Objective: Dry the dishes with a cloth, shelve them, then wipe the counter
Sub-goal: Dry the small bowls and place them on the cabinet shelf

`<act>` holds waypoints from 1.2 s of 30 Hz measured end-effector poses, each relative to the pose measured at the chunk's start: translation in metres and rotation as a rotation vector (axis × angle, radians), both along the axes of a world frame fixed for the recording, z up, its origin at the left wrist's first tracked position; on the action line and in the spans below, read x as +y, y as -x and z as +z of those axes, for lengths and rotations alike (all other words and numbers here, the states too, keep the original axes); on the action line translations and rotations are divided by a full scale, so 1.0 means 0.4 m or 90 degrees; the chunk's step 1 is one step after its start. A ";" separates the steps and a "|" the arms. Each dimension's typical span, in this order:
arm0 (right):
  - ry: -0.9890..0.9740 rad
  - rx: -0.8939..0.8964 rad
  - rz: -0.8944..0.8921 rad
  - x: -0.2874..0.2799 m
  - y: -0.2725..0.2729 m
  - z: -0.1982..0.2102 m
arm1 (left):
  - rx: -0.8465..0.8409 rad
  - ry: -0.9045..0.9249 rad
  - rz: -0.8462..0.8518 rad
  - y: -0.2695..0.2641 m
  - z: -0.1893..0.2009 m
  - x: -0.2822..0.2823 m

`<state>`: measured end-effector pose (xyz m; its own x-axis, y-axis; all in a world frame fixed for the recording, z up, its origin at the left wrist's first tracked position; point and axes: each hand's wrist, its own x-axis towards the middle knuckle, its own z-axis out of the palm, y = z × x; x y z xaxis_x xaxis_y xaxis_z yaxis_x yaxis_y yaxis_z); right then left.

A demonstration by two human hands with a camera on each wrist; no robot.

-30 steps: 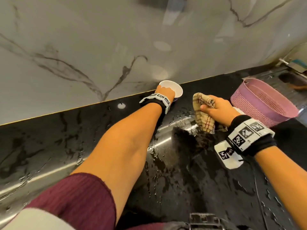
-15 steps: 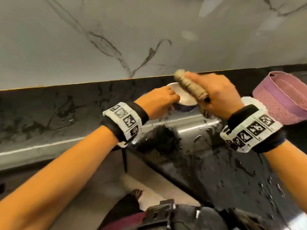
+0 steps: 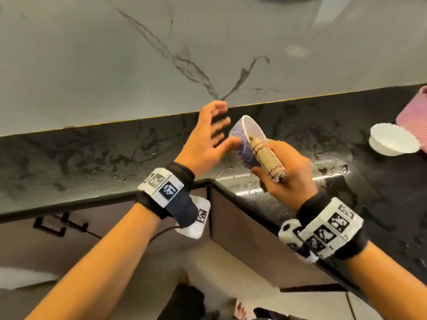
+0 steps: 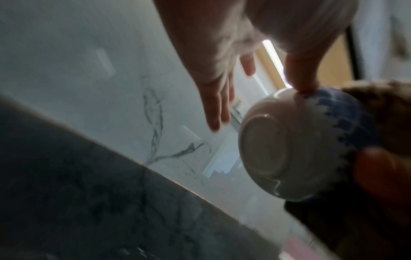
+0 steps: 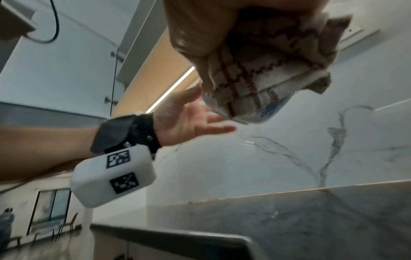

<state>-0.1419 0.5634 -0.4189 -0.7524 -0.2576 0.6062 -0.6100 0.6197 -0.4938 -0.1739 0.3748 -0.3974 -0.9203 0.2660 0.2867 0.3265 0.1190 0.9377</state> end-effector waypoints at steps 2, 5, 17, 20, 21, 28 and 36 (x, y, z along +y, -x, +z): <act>0.090 -0.034 -0.023 -0.052 -0.018 0.018 | -0.127 -0.111 -0.054 -0.001 0.003 0.008; 0.152 -0.147 0.052 -0.113 -0.016 0.053 | -0.140 -0.175 -0.060 0.005 0.000 0.007; 0.663 -0.717 0.111 -0.384 0.022 0.156 | 0.106 -0.047 0.057 -0.034 -0.051 -0.212; 0.652 -0.694 0.150 -0.439 -0.003 0.133 | 0.101 -0.050 0.054 -0.040 -0.044 -0.262; 0.648 -0.674 0.168 -0.452 -0.014 0.125 | 0.096 -0.055 0.044 -0.043 -0.040 -0.277; 0.602 -0.536 0.333 -0.483 -0.062 0.106 | 0.037 -0.236 -0.006 -0.073 0.004 -0.339; -0.065 -0.013 0.361 -0.414 -0.055 0.080 | -0.188 -0.407 -0.025 -0.113 0.011 -0.337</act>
